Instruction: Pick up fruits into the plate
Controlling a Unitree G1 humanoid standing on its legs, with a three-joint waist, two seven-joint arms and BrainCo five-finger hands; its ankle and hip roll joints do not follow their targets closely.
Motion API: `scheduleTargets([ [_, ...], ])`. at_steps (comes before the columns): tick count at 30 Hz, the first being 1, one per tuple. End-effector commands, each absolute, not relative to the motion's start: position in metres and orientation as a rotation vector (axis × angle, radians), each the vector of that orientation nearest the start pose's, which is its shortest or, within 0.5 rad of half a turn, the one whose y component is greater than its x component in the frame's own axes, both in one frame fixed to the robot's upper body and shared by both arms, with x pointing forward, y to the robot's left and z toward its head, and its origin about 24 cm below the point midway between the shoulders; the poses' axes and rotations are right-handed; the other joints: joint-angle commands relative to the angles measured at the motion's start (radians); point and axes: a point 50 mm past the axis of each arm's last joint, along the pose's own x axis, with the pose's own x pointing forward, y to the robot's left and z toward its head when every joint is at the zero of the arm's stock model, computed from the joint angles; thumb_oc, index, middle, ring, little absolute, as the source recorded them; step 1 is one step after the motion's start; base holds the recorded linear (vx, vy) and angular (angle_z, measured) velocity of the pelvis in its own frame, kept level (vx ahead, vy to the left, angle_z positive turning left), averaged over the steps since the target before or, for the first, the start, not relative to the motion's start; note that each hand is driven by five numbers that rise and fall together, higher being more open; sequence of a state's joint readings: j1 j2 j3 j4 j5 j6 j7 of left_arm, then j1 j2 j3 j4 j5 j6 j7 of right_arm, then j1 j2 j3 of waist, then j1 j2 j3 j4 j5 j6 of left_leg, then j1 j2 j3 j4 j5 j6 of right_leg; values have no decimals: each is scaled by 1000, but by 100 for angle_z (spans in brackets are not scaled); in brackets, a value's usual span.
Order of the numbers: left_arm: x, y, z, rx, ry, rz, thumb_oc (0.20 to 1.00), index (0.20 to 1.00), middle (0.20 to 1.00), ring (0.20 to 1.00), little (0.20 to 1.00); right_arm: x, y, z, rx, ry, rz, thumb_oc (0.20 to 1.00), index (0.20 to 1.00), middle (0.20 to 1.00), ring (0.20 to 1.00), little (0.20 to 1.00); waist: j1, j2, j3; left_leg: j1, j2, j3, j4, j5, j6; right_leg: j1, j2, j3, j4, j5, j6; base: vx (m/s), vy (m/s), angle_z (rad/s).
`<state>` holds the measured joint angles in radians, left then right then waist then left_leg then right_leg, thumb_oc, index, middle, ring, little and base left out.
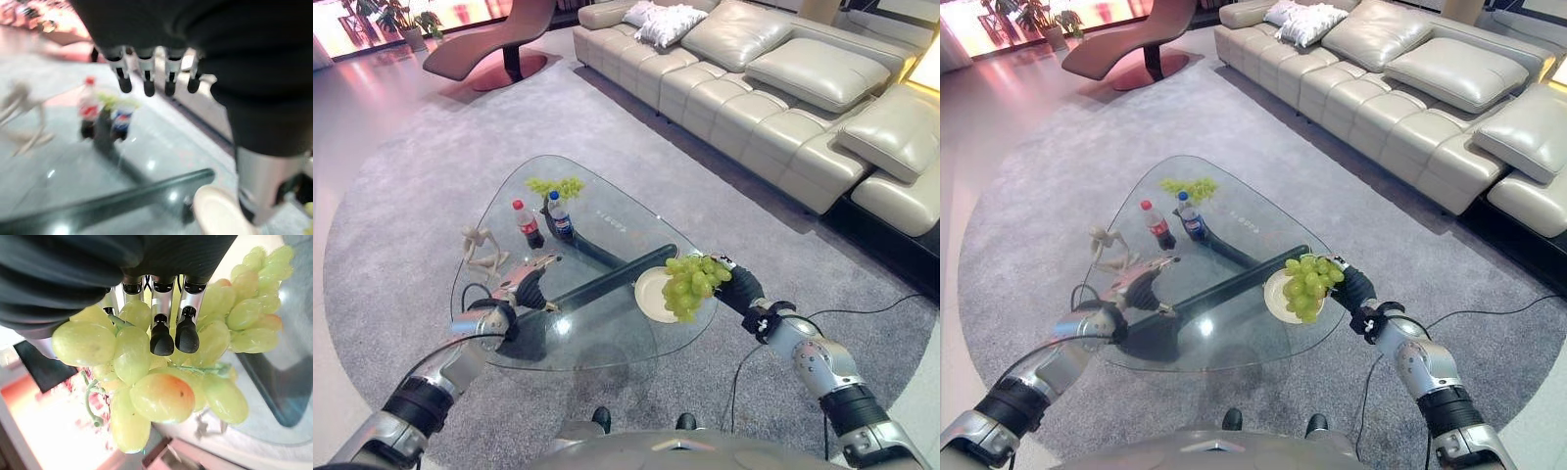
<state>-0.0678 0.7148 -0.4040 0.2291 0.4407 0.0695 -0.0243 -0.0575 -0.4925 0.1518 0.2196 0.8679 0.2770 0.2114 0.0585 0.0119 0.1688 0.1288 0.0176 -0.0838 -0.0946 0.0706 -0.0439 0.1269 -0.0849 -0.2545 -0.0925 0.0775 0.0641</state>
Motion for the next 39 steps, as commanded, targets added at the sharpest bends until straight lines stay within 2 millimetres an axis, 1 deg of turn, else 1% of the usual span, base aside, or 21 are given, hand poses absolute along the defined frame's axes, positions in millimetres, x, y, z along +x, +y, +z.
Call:
scheduleTargets([
  [1,254,253,10,1141,301,-221,1000,1000,1000,1000,1000,280,-219,47,366,212,257,200,200,200,200,200,25,-11,51,12,-32,91,67,-149,19,16,-2,39,48,-92,36,-66,-27,-1],
  [2,252,253,8,1132,315,-220,1000,1000,1000,1000,1000,281,-221,48,363,212,251,200,200,200,200,200,26,-11,54,8,-32,91,69,-149,19,12,-2,40,50,-91,36,-42,-20,-2],
  [3,248,254,-2,1115,352,-214,1000,1000,1000,1000,1000,283,-225,48,357,211,236,200,200,200,200,200,27,-9,66,-1,-31,90,74,-149,18,3,-2,41,53,-91,35,0,0,0],
  [4,247,255,-6,1107,367,-212,1000,1000,1000,1000,1000,284,-226,48,353,210,229,200,200,200,200,200,27,-8,71,-5,-31,89,76,-149,18,-1,-1,41,55,-91,34,-39,-27,1],
  [5,242,256,-17,1078,408,-198,1000,1000,1000,1000,1000,288,-230,50,338,204,213,200,200,200,200,200,27,-4,86,-18,-31,86,82,-149,16,-13,0,43,59,-92,31,-50,-22,1],
  [6,240,256,-22,1063,429,-186,1000,1000,1000,1000,1000,292,-231,53,329,199,204,200,200,200,200,200,27,-1,96,-27,-31,85,85,-148,16,-21,1,44,63,-93,30,-51,-18,0],
  [7,239,256,-23,1059,433,-183,1000,1000,1000,1000,1000,292,-231,54,325,198,202,200,200,200,200,200,27,-1,98,-29,-31,84,86,-147,16,-24,1,45,64,-93,29,-51,-10,-1],
  [9,235,253,-37,1006,481,-160,1000,1000,1000,1000,1000,301,-236,61,278,177,174,200,200,200,200,200,25,4,130,-52,-30,77,94,-143,13,-47,2,46,75,-94,25,-78,-18,0],
  [11,233,251,-42,992,496,-151,1000,1000,1000,1000,1000,305,-237,65,248,168,158,200,200,200,200,200,24,6,145,-66,-29,72,99,-140,12,-60,3,45,81,-95,22,-95,-10,1],
  [12,232,247,-48,967,508,-141,1000,1000,1000,1000,1000,311,-239,72,207,152,143,200,200,200,200,200,23,12,169,-88,-31,63,106,-137,11,-81,4,46,91,-95,17,-119,7,2],
  [13,232,245,-51,954,518,-133,1000,1000,1000,1000,1000,315,-240,76,183,145,134,200,200,200,200,200,23,15,181,-98,-32,59,110,-134,11,-91,5,46,96,-96,15,-96,11,1],
  [15,232,244,-52,950,518,-131,1000,1000,1000,1000,1000,316,-241,77,174,142,132,200,200,200,200,200,23,16,185,-104,-32,57,112,-134,11,-96,5,46,99,-96,14,-47,8,-1],
  [18,231,239,-62,908,532,-102,1000,1000,1000,1000,1000,327,-249,95,101,90,101,200,200,200,200,200,27,27,245,-163,-38,31,141,-124,7,-150,4,39,129,-98,2,-117,12,1],
  [19,231,238,-63,900,536,-100,1000,1000,1000,1000,1000,329,-251,99,94,79,94,200,200,200,200,200,28,30,255,-175,-39,26,147,-122,6,-160,3,36,135,-98,0,-68,15,2],
  [21,231,237,-66,887,542,-94,1000,1000,1000,1000,1000,334,-253,106,78,58,79,200,200,200,200,200,30,35,274,-195,-43,17,154,-118,5,-178,2,32,144,-100,-2,-43,18,2],
  [23,231,236,-66,886,542,-93,1000,1000,1000,1000,1000,335,-253,108,75,54,77,200,200,200,200,200,30,36,277,-200,-43,16,156,-118,5,-182,2,31,145,-100,-3,-61,20,1],
  [24,232,234,-69,882,547,-94,1000,1000,1000,1000,1000,342,-255,120,54,22,61,200,200,200,200,200,35,43,306,-232,-49,3,162,-108,3,-213,0,23,156,-98,-6,-97,38,1],
  [28,232,232,-72,871,553,-89,1000,1000,1000,1000,1000,347,-255,128,29,5,53,200,200,200,200,200,36,47,323,-252,-53,-5,168,-104,2,-238,-2,18,167,-99,-7,-49,36,5],
  [31,234,229,-74,852,556,-88,1000,1000,1000,1000,1000,354,-251,135,0,-1,46,200,200,200,200,200,38,52,343,-290,-62,-12,194,-100,2,-280,-9,16,194,-99,-9,-29,50,6],
  [39,236,220,-75,839,541,-97,1000,1000,1000,1000,1000,363,-247,142,-78,-14,3,200,200,200,200,200,48,62,351,-371,-76,-17,235,-95,7,-368,-19,7,237,-98,-11,-17,50,2],
])
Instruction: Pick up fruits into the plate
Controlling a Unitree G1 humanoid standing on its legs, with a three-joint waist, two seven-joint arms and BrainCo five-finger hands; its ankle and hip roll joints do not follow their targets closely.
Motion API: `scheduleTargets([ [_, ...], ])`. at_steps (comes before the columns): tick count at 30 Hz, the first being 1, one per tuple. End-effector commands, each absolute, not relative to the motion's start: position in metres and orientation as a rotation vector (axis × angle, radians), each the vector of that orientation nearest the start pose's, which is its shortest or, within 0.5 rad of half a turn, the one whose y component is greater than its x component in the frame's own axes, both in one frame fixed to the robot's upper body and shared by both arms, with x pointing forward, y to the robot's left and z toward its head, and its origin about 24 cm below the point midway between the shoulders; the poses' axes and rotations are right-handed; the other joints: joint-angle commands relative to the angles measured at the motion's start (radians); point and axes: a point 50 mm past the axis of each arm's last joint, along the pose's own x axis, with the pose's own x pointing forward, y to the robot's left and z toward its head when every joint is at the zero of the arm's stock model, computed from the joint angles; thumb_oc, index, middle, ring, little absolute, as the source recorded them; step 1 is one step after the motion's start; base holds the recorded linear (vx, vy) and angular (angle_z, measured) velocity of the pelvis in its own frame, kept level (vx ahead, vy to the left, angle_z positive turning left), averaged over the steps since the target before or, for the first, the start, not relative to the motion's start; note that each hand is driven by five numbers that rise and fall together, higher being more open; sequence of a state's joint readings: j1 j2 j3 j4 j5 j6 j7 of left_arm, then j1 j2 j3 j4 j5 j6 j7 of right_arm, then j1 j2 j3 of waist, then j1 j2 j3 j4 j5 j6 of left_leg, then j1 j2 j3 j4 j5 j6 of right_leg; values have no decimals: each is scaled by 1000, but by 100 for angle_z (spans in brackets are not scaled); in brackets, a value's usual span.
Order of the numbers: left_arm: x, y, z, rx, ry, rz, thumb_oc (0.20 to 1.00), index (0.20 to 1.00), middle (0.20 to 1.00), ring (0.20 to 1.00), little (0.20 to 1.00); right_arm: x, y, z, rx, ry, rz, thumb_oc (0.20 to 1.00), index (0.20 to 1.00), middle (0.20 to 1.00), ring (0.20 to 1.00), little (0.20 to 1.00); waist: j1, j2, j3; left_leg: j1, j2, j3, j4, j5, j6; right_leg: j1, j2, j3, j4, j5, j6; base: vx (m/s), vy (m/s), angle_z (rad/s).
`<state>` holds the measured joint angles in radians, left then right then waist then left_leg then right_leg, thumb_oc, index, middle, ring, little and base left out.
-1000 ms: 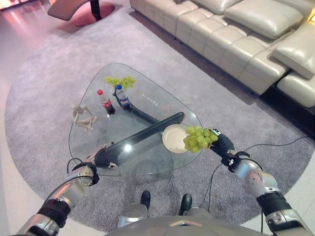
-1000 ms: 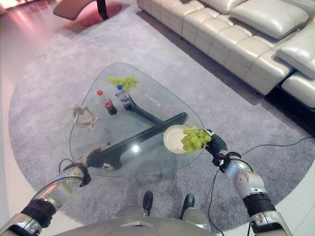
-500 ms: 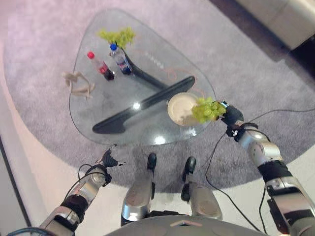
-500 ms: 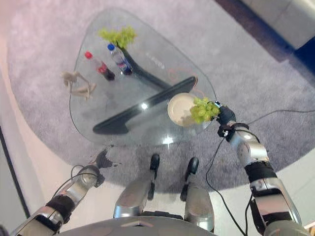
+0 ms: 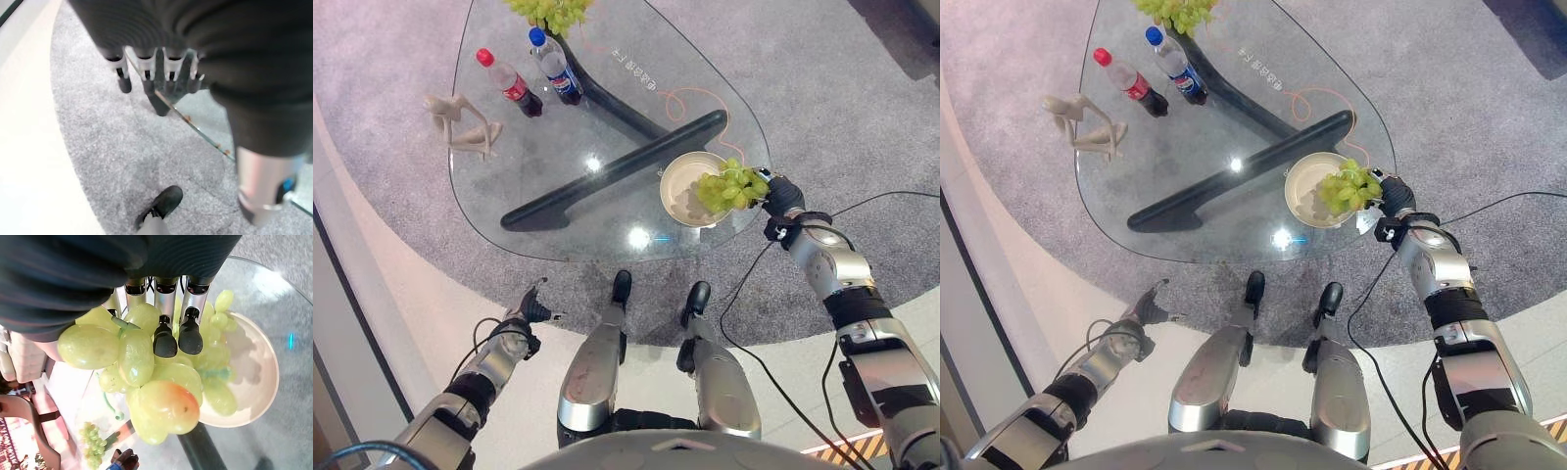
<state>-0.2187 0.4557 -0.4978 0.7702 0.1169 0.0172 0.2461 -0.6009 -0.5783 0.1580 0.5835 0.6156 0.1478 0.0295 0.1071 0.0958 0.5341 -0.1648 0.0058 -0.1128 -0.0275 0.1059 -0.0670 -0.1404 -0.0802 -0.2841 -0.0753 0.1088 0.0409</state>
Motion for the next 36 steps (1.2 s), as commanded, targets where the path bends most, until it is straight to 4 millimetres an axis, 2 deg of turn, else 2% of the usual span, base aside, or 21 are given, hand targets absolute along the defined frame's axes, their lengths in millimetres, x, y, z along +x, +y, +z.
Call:
scheduleTargets([
  [1,237,218,-76,838,539,-98,1000,1000,1000,1000,1000,365,-243,144,-86,-22,0,200,200,200,200,200,2,-22,-14,-89,-65,13,173,-130,30,-115,-25,35,225,-128,12,-22,54,-2],
  [12,244,208,-74,816,522,-107,1000,1000,1000,1000,1000,378,-226,165,-245,-76,-61,200,200,200,200,200,27,-21,-14,-164,-81,15,202,-127,38,-199,-42,25,262,-121,24,-18,46,3],
  [25,245,203,-74,812,506,-111,1000,1000,1000,1000,1000,387,-237,182,-601,-88,-259,200,200,200,200,200,52,-13,-14,-225,-93,21,222,-131,50,-276,-60,16,301,-115,42,-14,37,7],
  [26,246,202,-74,812,503,-113,1000,1000,1000,1000,1000,387,-238,183,-621,-88,-274,253,253,253,253,253,54,-12,-14,-229,-94,22,222,-131,51,-280,-61,15,302,-113,43,-30,26,5],
  [27,247,201,-73,811,500,-113,1000,1000,1000,1000,1000,388,-239,184,-648,-84,-290,545,545,545,545,545,55,-11,-14,-234,-95,23,223,-130,51,-286,-62,15,303,-112,45,-33,25,4],
  [28,248,200,-73,810,497,-115,1000,1000,1000,1000,1000,389,-240,186,-669,-83,-302,1000,1000,1000,1000,1000,56,-10,-14,-237,-96,24,224,-130,51,-289,-64,15,302,-111,46,0,0,0],
  [36,250,197,-72,806,487,-123,1000,1000,1000,1000,1000,393,-246,189,-752,-61,-344,1000,1000,1000,1000,1000,62,-5,-14,-250,-101,28,222,-128,54,-306,-72,13,303,-104,52,-12,9,0],
])
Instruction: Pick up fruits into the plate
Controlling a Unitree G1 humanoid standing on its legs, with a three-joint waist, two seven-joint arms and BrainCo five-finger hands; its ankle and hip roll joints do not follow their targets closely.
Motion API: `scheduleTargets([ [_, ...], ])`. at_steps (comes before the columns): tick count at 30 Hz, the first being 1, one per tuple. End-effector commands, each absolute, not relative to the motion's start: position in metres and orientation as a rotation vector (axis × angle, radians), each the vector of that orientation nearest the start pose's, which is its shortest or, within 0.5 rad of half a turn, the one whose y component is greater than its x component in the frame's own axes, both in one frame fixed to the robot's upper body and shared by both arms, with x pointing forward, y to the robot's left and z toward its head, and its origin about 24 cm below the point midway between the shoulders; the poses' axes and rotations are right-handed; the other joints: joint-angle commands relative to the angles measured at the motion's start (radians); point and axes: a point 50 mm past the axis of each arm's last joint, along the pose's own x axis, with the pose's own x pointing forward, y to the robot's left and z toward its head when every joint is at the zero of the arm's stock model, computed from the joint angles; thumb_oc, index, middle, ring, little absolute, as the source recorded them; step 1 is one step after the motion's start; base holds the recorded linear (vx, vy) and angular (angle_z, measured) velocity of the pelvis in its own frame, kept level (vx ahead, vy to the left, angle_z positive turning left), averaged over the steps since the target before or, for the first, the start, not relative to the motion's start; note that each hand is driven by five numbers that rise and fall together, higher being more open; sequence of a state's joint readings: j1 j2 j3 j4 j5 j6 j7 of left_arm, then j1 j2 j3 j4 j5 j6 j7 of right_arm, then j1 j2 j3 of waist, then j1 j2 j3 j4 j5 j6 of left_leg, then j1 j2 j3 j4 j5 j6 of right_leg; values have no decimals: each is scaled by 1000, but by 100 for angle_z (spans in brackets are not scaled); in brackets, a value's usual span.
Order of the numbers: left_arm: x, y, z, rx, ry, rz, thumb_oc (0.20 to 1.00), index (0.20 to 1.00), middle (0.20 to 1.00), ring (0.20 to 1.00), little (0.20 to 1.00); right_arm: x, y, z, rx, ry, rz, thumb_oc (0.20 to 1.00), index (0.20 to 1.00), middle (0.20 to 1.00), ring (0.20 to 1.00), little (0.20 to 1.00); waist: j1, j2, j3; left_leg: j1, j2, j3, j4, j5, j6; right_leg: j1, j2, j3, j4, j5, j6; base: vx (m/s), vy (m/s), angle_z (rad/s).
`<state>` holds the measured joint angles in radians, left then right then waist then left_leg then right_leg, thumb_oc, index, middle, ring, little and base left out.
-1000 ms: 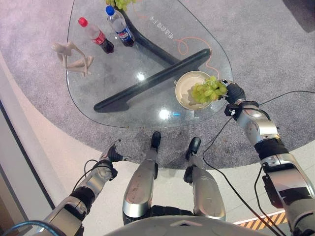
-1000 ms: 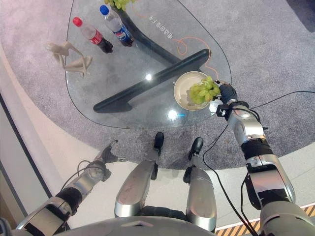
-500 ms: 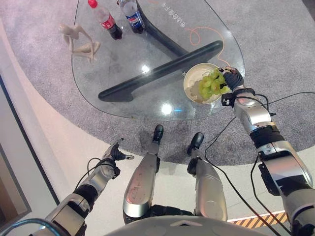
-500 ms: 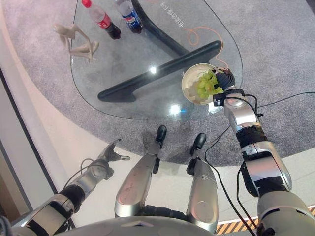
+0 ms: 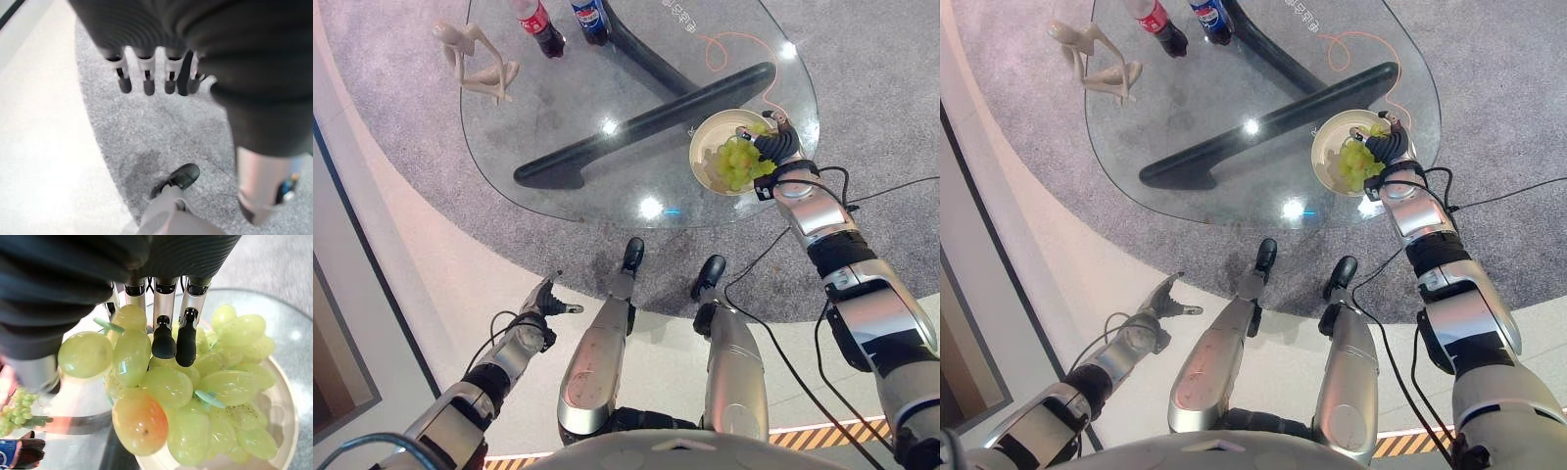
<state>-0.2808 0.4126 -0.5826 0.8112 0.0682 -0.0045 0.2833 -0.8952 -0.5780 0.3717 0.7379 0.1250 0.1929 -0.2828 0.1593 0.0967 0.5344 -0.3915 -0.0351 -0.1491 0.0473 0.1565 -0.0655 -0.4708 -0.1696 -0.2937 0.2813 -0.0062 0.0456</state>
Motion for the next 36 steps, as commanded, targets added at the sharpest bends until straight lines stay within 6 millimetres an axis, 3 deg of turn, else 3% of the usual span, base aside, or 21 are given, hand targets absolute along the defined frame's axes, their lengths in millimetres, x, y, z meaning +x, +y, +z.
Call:
scheduleTargets([
  [1,250,197,-72,806,488,-124,1000,1000,1000,1000,1000,393,-247,189,-766,-56,-347,1000,1000,1000,1000,1000,10,-5,-14,-26,-61,65,147,-178,53,19,16,23,-52,13,48,0,0,0],
  [12,251,194,-72,806,489,-124,1000,1000,1000,1000,1000,392,-249,190,-780,-88,-377,1000,1000,1000,1000,1000,6,-3,-14,-26,-61,72,138,-177,54,10,12,22,-58,21,53,0,0,0],
  [19,248,196,-75,791,512,-115,1000,1000,1000,1000,1000,386,-237,197,-756,-239,-373,1000,1000,1000,1000,1000,-10,-11,-14,11,-55,80,124,-182,56,37,16,29,-62,18,53,0,0,0],
  [25,243,200,-82,764,553,-97,1000,1000,1000,1000,1000,375,-227,189,-677,-313,-346,1000,1000,1000,1000,1000,-34,-23,-14,78,-45,94,103,-189,53,94,21,42,-75,13,53,0,0,0],
  [28,239,203,-86,684,591,-84,1000,1000,1000,1000,1000,368,-223,173,-610,-302,-318,1000,1000,1000,1000,1000,-50,-32,-14,125,-39,98,89,-189,49,141,23,48,-90,13,51,0,0,0],
  [33,227,201,-95,445,646,-102,1000,1000,1000,1000,1000,346,-223,120,-444,-197,-257,1000,1000,1000,1000,1000,-74,-48,-40,210,-23,115,59,-200,43,225,27,53,-112,1,47,54,-21,0],
  [36,214,205,-104,322,691,-86,1000,1000,1000,1000,1000,324,-233,81,-382,-102,-239,1000,1000,1000,1000,1000,-88,-62,-87,250,-15,126,38,-203,41,273,28,56,-142,4,49,74,-44,-4],
])
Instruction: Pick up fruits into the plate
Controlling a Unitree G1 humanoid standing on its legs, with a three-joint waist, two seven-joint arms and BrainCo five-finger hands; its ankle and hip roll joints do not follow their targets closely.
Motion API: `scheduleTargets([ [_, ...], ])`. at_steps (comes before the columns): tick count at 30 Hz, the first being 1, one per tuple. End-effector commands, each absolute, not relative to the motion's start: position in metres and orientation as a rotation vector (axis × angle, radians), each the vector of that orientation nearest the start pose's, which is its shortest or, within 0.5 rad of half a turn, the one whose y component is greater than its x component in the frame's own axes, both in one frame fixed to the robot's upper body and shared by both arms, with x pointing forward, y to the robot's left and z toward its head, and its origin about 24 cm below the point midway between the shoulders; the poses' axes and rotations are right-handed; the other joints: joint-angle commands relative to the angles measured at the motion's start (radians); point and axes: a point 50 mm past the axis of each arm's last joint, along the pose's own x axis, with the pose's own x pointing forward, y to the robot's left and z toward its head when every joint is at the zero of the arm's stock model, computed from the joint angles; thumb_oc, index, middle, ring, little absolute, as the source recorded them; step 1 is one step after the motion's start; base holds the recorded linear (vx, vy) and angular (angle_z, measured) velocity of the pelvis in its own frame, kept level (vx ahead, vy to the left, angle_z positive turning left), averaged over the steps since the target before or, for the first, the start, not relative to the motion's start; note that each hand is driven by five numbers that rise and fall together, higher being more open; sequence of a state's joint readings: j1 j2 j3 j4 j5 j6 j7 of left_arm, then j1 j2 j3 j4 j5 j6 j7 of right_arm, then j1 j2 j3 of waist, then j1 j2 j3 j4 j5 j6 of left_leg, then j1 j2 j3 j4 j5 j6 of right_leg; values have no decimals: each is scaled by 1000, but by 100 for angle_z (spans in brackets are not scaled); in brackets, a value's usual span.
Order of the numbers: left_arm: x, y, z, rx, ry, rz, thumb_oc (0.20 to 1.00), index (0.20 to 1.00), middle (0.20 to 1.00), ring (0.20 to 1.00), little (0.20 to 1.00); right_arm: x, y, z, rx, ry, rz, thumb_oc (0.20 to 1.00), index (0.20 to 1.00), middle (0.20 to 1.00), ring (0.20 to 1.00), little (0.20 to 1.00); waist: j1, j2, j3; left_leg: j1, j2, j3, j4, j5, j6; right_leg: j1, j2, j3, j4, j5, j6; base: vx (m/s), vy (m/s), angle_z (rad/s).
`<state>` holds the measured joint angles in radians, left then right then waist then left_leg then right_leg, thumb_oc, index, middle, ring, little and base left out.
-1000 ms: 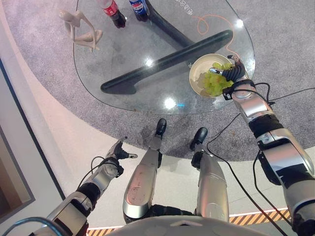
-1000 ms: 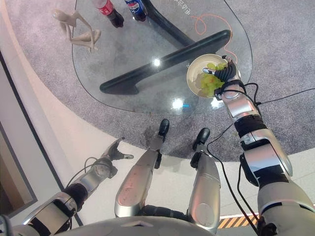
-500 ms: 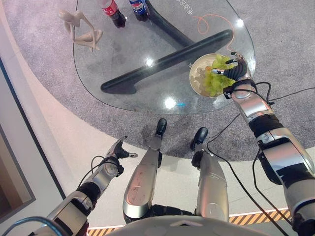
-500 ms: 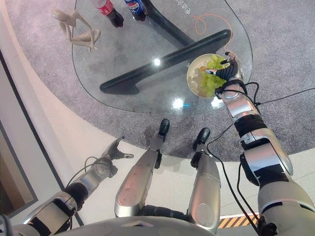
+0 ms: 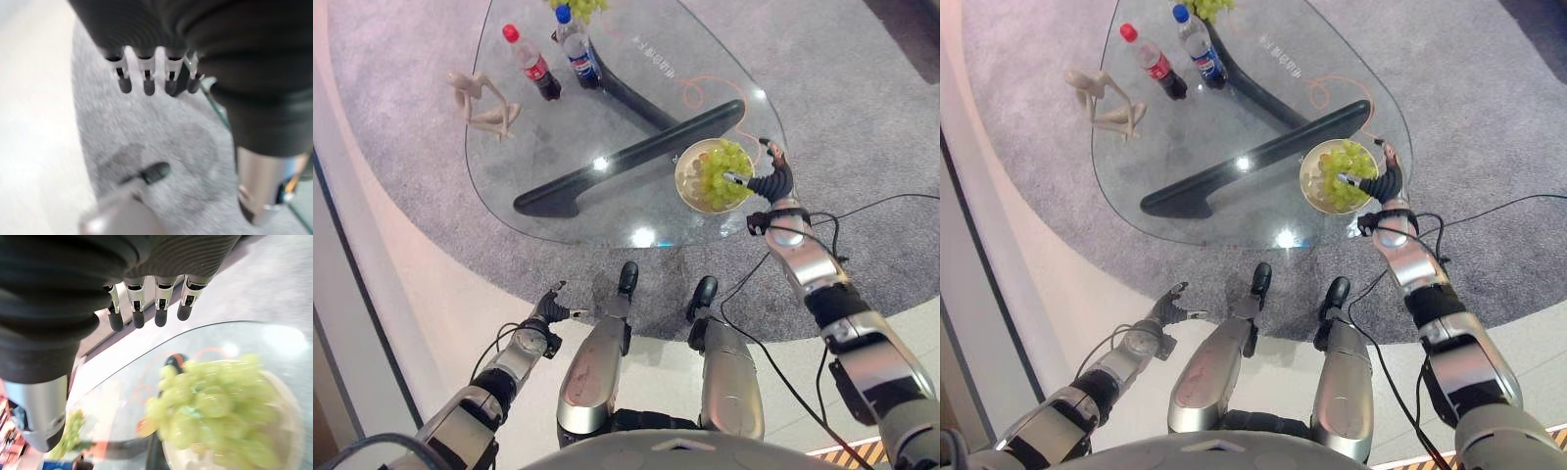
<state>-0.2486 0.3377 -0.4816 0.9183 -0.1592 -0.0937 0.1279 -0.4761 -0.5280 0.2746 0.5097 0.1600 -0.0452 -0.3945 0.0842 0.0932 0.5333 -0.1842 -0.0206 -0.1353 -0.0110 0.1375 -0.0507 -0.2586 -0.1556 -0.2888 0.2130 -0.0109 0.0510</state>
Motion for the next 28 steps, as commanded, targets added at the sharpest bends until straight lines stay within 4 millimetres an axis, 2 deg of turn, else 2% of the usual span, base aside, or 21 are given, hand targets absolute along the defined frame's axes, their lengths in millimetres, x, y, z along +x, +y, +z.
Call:
scheduleTargets([
  [1,211,206,-105,306,699,-84,1000,1000,1000,1000,1000,320,-235,75,-371,-86,-240,1000,1000,1000,1000,1000,-14,-60,-92,50,-28,114,93,-185,26,68,15,52,-77,8,44,93,-44,-3],
  [2,206,207,-108,276,715,-73,1000,1000,1000,1000,1000,313,-238,64,-351,-54,-240,1000,1000,1000,1000,1000,-17,-64,-105,64,-27,117,86,-187,27,84,16,55,-84,8,44,131,-62,-5],
  [3,195,211,-115,222,754,-49,1000,1000,1000,1000,1000,296,-245,37,-300,35,-235,1000,1000,1000,1000,1000,-23,-73,-141,95,-24,124,71,-192,28,118,19,61,-100,5,46,141,-72,-6],
  [4,190,212,-118,207,766,-41,1000,1000,1000,1000,1000,290,-247,27,-267,76,-239,1000,1000,1000,1000,1000,-26,-76,-154,108,-23,126,64,-193,28,131,20,63,-107,5,46,164,-88,-7],
  [5,183,214,-121,190,785,-31,1000,1000,1000,1000,1000,279,-248,8,-222,142,-242,1000,1000,1000,1000,1000,-31,-82,-178,127,-20,129,55,-194,28,150,22,67,-114,4,46,89,-56,-9],
  [6,181,214,-122,185,789,-28,1000,1000,1000,1000,1000,276,-248,4,-210,161,-243,1000,1000,1000,1000,1000,-32,-83,-184,132,-19,130,53,-195,27,155,23,68,-116,3,46,137,-63,-9],
  [9,161,218,-132,147,848,-30,1000,1000,1000,1000,1000,238,-251,-47,-106,360,-255,1000,1000,1000,1000,1000,-43,-94,-257,186,-19,140,36,-204,32,213,33,84,-135,-3,42,137,-41,-5],
  [10,160,218,-133,145,852,-31,1000,1000,1000,1000,1000,236,-252,-49,-96,369,-256,1000,1000,1000,1000,1000,-43,-94,-259,191,-19,141,34,-204,32,217,34,84,-137,-4,42,152,-33,2],
  [11,146,217,-140,115,912,-38,1000,1000,1000,1000,1000,216,-251,-73,-8,473,-258,1000,1000,1000,1000,1000,-48,-95,-290,217,-18,147,26,-209,36,244,39,90,-143,-8,40,138,-17,-2],
  [13,131,215,-148,78,978,-49,1000,1000,1000,1000,1000,187,-248,-101,82,612,-249,1000,1000,1000,1000,1000,-53,-95,-324,252,-19,156,14,-216,40,277,47,97,-153,-15,35,138,-8,-5],
  [14,130,215,-148,76,981,-50,1000,1000,1000,1000,1000,186,-248,-102,84,619,-246,1000,1000,1000,1000,1000,-53,-94,-324,256,-19,157,13,-216,40,280,48,98,-154,-15,35,88,1,-8],
  [16,115,215,-155,84,1060,-66,1000,1000,1000,1000,1000,152,-241,-128,145,780,-218,1000,1000,1000,1000,1000,-61,-91,-350,298,-20,168,-11,-222,45,319,58,108,-170,-21,31,59,0,-6],
  [17,115,215,-155,85,1065,-66,1000,1000,1000,1000,1000,150,-241,-130,149,791,-216,1000,1000,1000,1000,1000,-62,-91,-351,301,-20,168,-13,-222,45,322,58,108,-172,-21,31,35,1,-3],
  [19,102,216,-160,82,1130,-49,1000,1000,1000,1000,1000,117,-233,-149,164,950,-177,1000,1000,1000,1000,1000,-69,-86,-373,333,-21,180,-33,-224,49,351,66,118,-185,-25,28,38,12,-6],
  [21,94,217,-162,67,1177,-28,1000,1000,1000,1000,1000,97,-230,-157,161,1057,-158,1000,1000,1000,1000,1000,-74,-82,-385,350,-21,185,-44,-226,51,366,70,125,-193,-28,26,19,20,-16],
  [23,89,218,-164,63,1202,-13,1000,1000,1000,1000,1000,87,-230,-161,162,1115,-165,1000,1000,1000,1000,1000,-76,-80,-388,359,-22,187,-48,-227,52,374,72,130,-195,-30,25,8,12,-16],
  [24,84,218,-165,50,1227,4,1000,1000,1000,1000,1000,73,-229,-165,190,1190,-192,1000,1000,1000,1000,1000,-80,-78,-393,369,-22,190,-54,-228,55,382,76,136,-197,-31,23,5,4,-5],
  [28,74,220,-168,60,1276,27,1000,1000,1000,1000,1000,63,-228,-167,210,1233,-194,1000,1000,1000,1000,1000,-83,-77,-404,383,-20,194,-62,-231,58,394,81,144,-205,-31,23,16,-10,-17],
])
